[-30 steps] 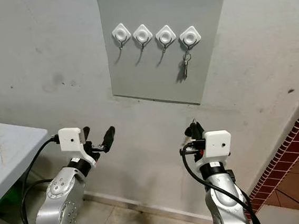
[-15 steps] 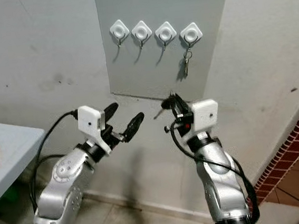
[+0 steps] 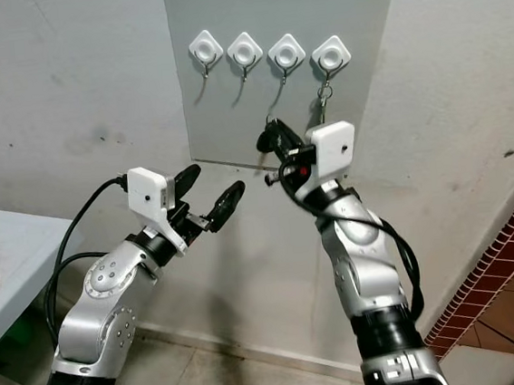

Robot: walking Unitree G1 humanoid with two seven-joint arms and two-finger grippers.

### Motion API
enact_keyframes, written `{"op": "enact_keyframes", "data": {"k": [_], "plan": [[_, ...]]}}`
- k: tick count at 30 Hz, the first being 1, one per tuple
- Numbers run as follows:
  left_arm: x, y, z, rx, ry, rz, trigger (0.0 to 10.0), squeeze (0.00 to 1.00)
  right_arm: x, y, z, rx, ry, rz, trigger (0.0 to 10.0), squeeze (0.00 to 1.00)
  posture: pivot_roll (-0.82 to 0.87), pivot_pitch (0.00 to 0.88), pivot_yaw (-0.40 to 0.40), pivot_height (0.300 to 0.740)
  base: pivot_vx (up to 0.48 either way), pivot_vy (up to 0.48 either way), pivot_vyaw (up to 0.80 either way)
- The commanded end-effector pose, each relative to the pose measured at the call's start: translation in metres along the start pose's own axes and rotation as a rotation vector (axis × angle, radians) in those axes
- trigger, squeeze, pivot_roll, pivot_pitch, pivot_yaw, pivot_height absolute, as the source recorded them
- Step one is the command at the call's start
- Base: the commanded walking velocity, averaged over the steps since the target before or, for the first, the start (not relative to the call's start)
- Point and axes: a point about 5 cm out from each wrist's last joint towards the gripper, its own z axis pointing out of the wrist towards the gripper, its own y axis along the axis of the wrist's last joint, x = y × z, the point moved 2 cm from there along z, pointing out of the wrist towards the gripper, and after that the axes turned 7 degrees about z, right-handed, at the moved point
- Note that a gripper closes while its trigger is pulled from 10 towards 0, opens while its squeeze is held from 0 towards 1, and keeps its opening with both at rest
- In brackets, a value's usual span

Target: Hang keys on a hook

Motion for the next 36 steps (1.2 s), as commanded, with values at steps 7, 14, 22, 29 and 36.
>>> {"op": "enact_keyframes", "data": {"k": [7, 14, 22, 29, 36], "plan": [[-0.007, 0.013, 0.005, -0.039, -0.028, 0.004, 10.0, 0.0, -0.006, 0.016, 0.02, -0.078, -0.011, 0.065, 10.0, 0.0, 0.0, 0.007, -0.025, 0.74, 0.0, 0.0, 0.0], [-0.012, 0.013, 0.005, -0.039, -0.041, -0.016, 10.0, 0.0, -0.007, 0.017, 0.027, -0.086, -0.009, 0.102, 10.0, 0.0, 0.0, 0.003, -0.027, 0.74, 0.0, 0.0, 0.0], [-0.015, 0.015, 0.004, -0.043, -0.042, -0.025, 10.0, 0.0, -0.009, 0.015, 0.034, -0.085, -0.01, 0.162, 10.0, 0.0, 0.0, 0.006, -0.031, 0.74, 0.0, 0.0, 0.0], [-0.017, 0.015, 0.003, -0.043, -0.039, -0.038, 10.0, 0.0, -0.011, 0.02, 0.044, -0.111, -0.018, 0.239, 10.0, 0.0, 0.0, 0.018, -0.036, 0.74, 0.0, 0.0, 0.0], [-0.018, 0.016, 0.003, -0.042, -0.034, -0.043, 10.0, 0.0, -0.016, 0.026, 0.05, -0.138, -0.037, 0.31, 10.0, 0.0, 0.0, 0.024, -0.038, 0.74, 0.0, 0.0, 0.0]]}}
